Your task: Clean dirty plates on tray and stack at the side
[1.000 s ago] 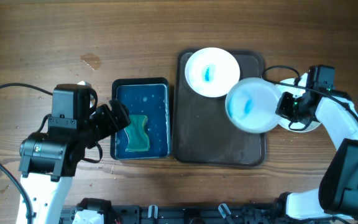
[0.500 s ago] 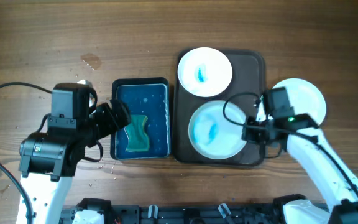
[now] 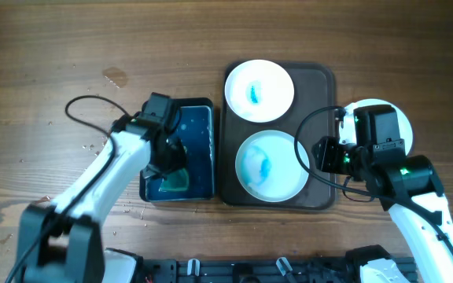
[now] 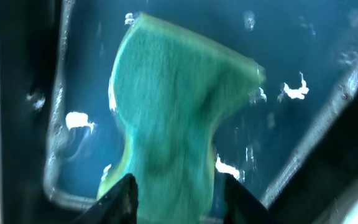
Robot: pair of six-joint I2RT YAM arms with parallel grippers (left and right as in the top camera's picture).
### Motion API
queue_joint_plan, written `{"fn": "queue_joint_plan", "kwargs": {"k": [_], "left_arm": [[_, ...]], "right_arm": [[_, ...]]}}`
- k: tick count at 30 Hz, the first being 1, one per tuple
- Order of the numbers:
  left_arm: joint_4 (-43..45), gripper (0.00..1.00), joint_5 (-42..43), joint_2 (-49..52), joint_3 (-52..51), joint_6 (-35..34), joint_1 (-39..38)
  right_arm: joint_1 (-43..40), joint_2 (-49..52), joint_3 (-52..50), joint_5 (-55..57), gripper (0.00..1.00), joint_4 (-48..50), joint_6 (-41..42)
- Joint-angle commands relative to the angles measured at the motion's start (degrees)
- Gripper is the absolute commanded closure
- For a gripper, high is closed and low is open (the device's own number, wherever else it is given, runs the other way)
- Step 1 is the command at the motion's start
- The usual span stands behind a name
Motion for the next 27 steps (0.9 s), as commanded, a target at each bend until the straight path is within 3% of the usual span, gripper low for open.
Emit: {"fn": "queue_joint_plan", "kwargs": {"k": [1, 2, 5, 12, 14, 16, 18, 20, 21, 23, 26, 27], "left_arm": [[3.65, 0.76, -3.23, 8.63, -0.46, -0.94, -0.24], [4.42, 0.96, -3.06, 10.95, -0.46, -0.94, -0.22], [2.93, 0.96, -3.06, 11.19, 0.44, -0.24, -0.22], [-6.23, 0.96, -3.54, -2.69, 8.50, 5.53, -0.33], [-6.45, 0.96, -3.52, -4.79, 8.79, 5.81, -1.03], [-6.34, 0.96, -1.70, -6.03, 10.51, 7.10, -3.15], [-3.10, 0.96, 6.38, -6.21, 10.71, 7.08, -6.16], [-0.07, 0.96, 7.91, -6.10, 10.71, 6.38, -9.38], [1.62, 0.96, 7.91, -6.05, 10.71, 5.46, -11.23], [4.74, 0.96, 7.91, -4.83, 10.71, 3.26, -14.78], [9.38, 0.96, 8.24, -0.48, 10.71, -0.72, -17.97], [12.31, 0.96, 10.82, 2.01, 10.71, -0.98, -19.10]], "right_arm": [[0.35, -0.39, 0.42, -0.28, 0.64, -0.09, -0.50], [0.33, -0.39, 0.42, -0.28, 0.64, -0.39, -0.50], [0.33, 0.09, 0.24, 0.48, 0.63, -1.70, 0.13], [0.33, 9.27, -1.88, 5.60, 0.64, -2.49, 10.78], [0.33, 14.05, -2.01, 4.87, 0.64, -0.98, 8.87], [0.33, 21.18, -2.03, -4.70, 0.63, 3.93, -2.58], [0.33, 26.58, -2.03, -4.24, 0.63, 7.02, -3.02], [0.33, 30.25, -2.10, -2.67, 0.63, 9.07, -2.93], [0.33, 31.87, -2.78, -2.25, 0.65, 10.38, -2.91], [0.33, 33.03, -5.51, -0.20, 0.81, 13.42, -1.40], [0.33, 33.00, -8.48, -0.22, 0.96, 16.57, -0.96], [0.33, 33.00, -8.94, -0.22, 0.96, 17.31, -0.98]]}}
